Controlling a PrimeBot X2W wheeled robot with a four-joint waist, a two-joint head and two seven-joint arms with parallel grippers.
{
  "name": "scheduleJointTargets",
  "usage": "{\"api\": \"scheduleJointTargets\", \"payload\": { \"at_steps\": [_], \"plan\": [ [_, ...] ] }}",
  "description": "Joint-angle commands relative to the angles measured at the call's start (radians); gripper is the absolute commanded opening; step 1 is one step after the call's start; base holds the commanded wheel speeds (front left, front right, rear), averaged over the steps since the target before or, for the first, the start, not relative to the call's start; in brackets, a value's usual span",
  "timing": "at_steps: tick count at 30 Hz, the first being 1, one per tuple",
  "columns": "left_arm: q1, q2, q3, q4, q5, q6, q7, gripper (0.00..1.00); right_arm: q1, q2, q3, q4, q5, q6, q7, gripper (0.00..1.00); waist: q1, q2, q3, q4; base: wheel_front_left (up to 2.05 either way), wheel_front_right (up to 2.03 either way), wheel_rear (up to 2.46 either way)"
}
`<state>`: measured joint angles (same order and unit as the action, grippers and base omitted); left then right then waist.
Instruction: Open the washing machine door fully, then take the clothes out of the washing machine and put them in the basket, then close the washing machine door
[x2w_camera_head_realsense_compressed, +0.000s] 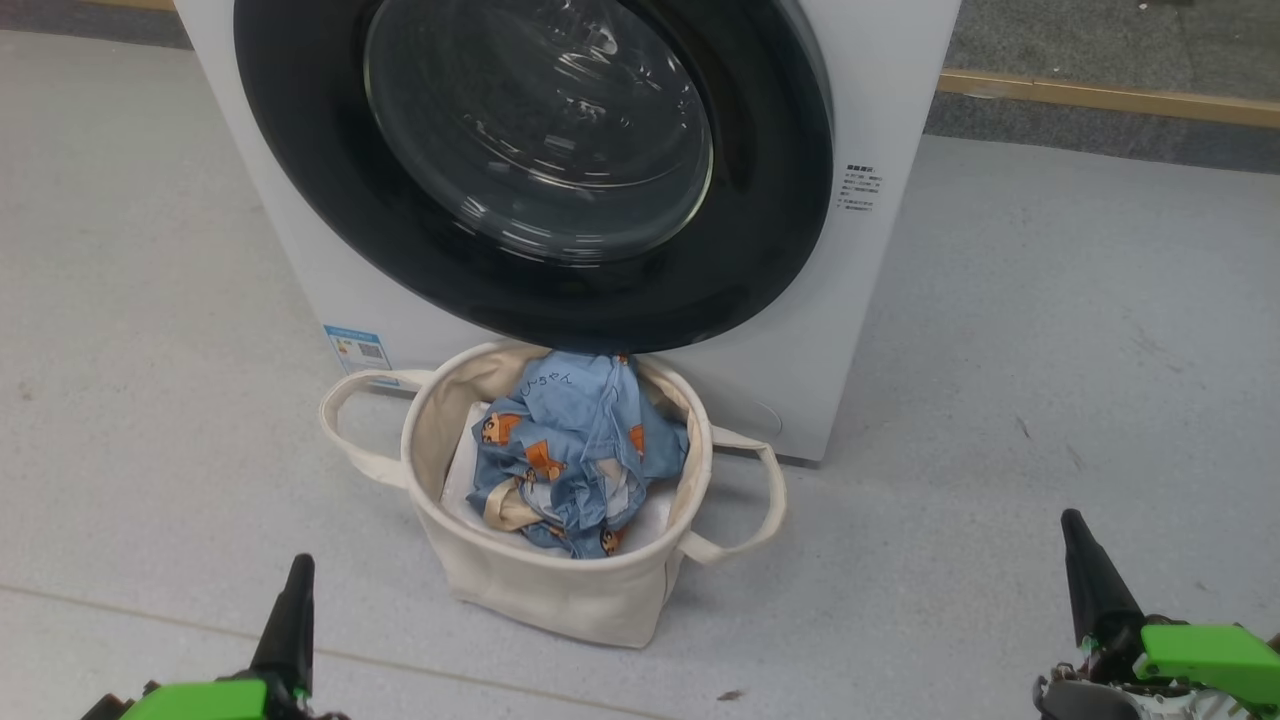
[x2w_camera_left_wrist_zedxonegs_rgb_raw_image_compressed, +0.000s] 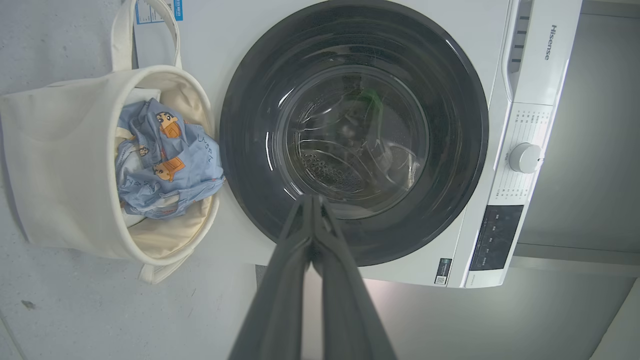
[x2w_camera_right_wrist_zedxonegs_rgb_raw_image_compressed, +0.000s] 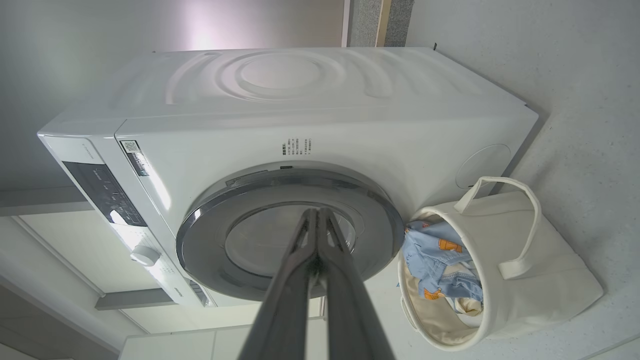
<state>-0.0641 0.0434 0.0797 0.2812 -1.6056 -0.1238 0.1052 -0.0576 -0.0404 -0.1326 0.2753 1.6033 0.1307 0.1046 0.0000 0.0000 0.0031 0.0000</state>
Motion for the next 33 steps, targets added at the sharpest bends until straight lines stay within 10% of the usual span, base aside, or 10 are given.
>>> {"api": "scheduleJointTargets", "payload": {
  "at_steps": [1,33],
  "plan": [
    [-0.044,0.007,0.034,-0.036,-0.003,-0.007,0.008,0.0,-0.05,-0.01,0.019,-0.031,0.006,0.0,0.008,0.0,0.0,0.0,0.0,0.0,0.0,0.0,0.0],
    [-0.044,0.007,0.034,-0.036,-0.003,-0.007,0.008,0.0,-0.05,-0.01,0.019,-0.031,0.006,0.0,0.008,0.0,0.0,0.0,0.0,0.0,0.0,0.0,0.0]
  ]
}}
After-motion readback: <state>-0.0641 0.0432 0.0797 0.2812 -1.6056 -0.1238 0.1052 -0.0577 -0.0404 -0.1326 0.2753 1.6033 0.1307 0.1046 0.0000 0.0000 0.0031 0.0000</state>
